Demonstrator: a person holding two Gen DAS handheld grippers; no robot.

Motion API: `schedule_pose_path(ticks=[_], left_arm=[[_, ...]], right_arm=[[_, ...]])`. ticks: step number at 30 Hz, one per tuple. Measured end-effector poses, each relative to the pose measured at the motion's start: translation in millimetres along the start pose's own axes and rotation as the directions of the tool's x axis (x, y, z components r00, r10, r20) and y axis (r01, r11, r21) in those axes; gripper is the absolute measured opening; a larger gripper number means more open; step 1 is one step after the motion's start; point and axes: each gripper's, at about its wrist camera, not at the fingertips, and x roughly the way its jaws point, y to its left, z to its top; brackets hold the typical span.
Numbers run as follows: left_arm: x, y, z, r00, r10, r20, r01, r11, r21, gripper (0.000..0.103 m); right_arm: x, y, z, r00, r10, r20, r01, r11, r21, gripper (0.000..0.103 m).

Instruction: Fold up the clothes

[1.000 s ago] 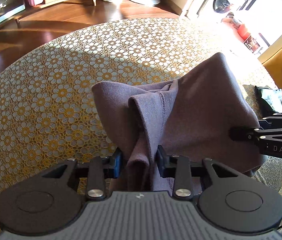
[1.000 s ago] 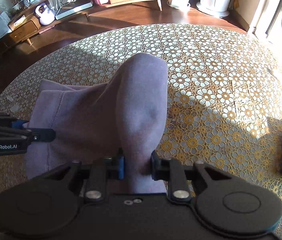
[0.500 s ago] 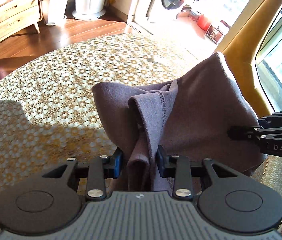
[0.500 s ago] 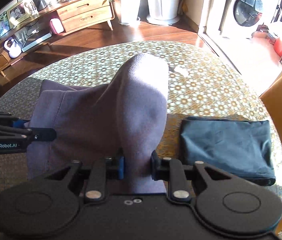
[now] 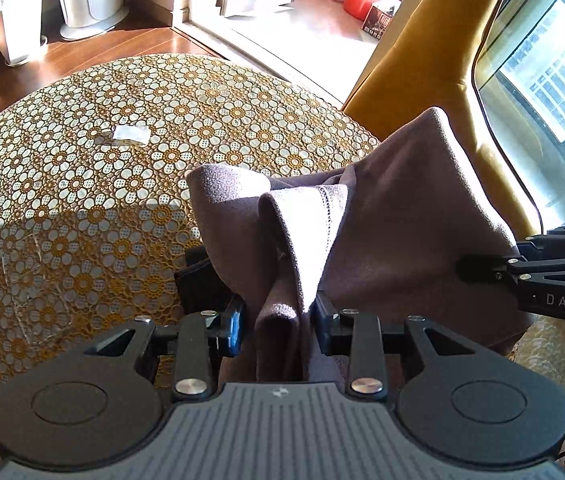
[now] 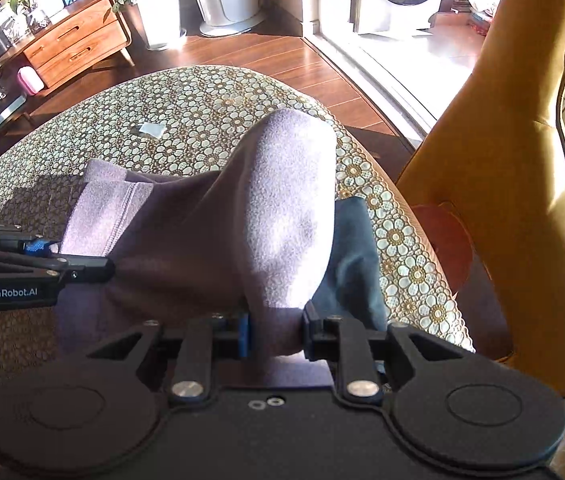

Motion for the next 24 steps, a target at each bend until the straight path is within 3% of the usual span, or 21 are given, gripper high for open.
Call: schedule_pose_path(ticks=[1, 5, 10, 12, 16, 20, 24], left_arm=[[6, -3, 2, 1.0, 0.002, -0.008, -0.002, 1.0, 0.004, 0.033], [13, -5, 4, 0.999, 0.019, -0.044, -0.019, 1.0, 0.014, 0.054], [-24, 2, 8, 0.998, 0.0, 0.056, -0.004, 0.997, 0.073, 0.072], [-35, -4, 13, 0.995, -0.041, 0.095, 0.028, 0.99, 0.137, 0.082], [-27, -36, 15, 0.99, -0.113, 0.089, 0.079, 0.944, 0.319, 0.084], [-3, -59, 5, 0.984, -0.179, 0.004, 0.161, 0.895, 0.416, 0.084], [27, -54, -7, 0.989, -0.14, -0.052, 0.149, 0.897, 0.415, 0.084]], right_arm=[[5, -7, -1, 1.0, 0.007, -0.006, -0.007, 1.0, 0.007, 0.103], [19, -25, -5, 0.998, 0.052, -0.04, -0.051, 0.998, 0.026, 0.103], [-6, -32, -9, 0.997, 0.048, 0.057, -0.045, 0.998, -0.048, 0.103], [-13, -31, -10, 0.994, 0.068, 0.08, -0.058, 0.991, -0.122, 0.103], [-8, -12, -12, 0.995, 0.091, 0.048, -0.074, 0.955, -0.288, 0.103], [9, 2, -15, 0.994, 0.109, 0.02, -0.095, 0.93, -0.356, 0.103], [29, -3, -23, 0.993, 0.112, -0.034, -0.117, 0.942, -0.314, 0.103]])
